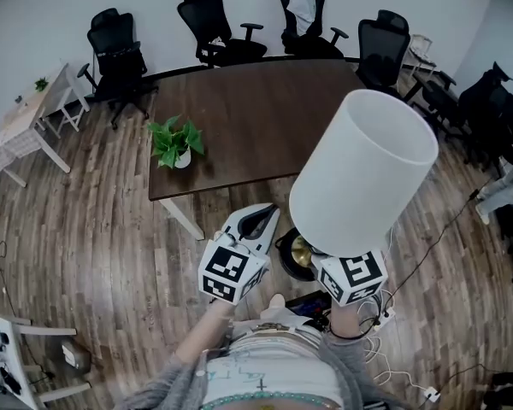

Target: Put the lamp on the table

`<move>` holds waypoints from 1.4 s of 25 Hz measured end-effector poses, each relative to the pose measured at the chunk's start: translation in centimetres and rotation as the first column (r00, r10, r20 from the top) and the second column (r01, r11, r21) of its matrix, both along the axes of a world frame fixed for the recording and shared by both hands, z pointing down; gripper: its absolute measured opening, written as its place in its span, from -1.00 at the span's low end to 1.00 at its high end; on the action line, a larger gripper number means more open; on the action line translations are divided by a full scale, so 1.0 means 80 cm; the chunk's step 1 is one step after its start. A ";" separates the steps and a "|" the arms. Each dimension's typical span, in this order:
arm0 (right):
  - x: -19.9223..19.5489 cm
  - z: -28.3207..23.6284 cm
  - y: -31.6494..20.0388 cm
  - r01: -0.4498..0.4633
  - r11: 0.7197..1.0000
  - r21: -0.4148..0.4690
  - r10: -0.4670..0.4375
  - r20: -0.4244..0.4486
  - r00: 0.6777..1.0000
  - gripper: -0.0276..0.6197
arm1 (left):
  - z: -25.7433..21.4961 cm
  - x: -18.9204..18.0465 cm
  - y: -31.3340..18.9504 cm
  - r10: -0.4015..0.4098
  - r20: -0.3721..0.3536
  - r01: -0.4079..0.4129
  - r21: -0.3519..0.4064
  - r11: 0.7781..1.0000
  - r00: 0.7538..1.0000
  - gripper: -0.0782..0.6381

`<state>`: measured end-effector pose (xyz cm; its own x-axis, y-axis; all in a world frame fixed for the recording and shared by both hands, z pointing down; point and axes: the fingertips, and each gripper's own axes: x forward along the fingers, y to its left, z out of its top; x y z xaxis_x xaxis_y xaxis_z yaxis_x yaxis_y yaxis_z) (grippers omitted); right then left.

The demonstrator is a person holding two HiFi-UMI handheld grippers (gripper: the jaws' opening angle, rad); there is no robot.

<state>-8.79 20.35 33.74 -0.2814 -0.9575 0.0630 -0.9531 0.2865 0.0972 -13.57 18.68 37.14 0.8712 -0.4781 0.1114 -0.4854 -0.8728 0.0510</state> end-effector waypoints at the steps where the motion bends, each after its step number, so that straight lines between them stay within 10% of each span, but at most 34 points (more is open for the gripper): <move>1: 0.004 0.000 -0.003 0.010 1.000 0.000 -0.010 0.001 1.000 -0.63 | 0.001 0.006 -0.001 -0.005 -0.001 0.005 -0.004 1.000 1.000 -0.75; 19: 0.047 0.013 -0.036 0.139 0.990 -0.018 -0.138 0.036 0.990 -0.63 | 0.016 0.046 -0.024 -0.128 0.003 0.128 -0.038 0.991 0.992 -0.75; 35: 0.080 0.023 -0.096 0.035 0.999 -0.028 -0.034 0.028 0.999 -0.63 | 0.018 0.089 -0.089 0.001 0.010 -0.001 -0.030 1.000 1.000 -0.75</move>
<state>-2.43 12.68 35.55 -0.3159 -0.9453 0.0817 -0.9449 0.3212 0.0629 -6.49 11.59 38.57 0.8703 -0.4739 0.1339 -0.4855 -0.8713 0.0720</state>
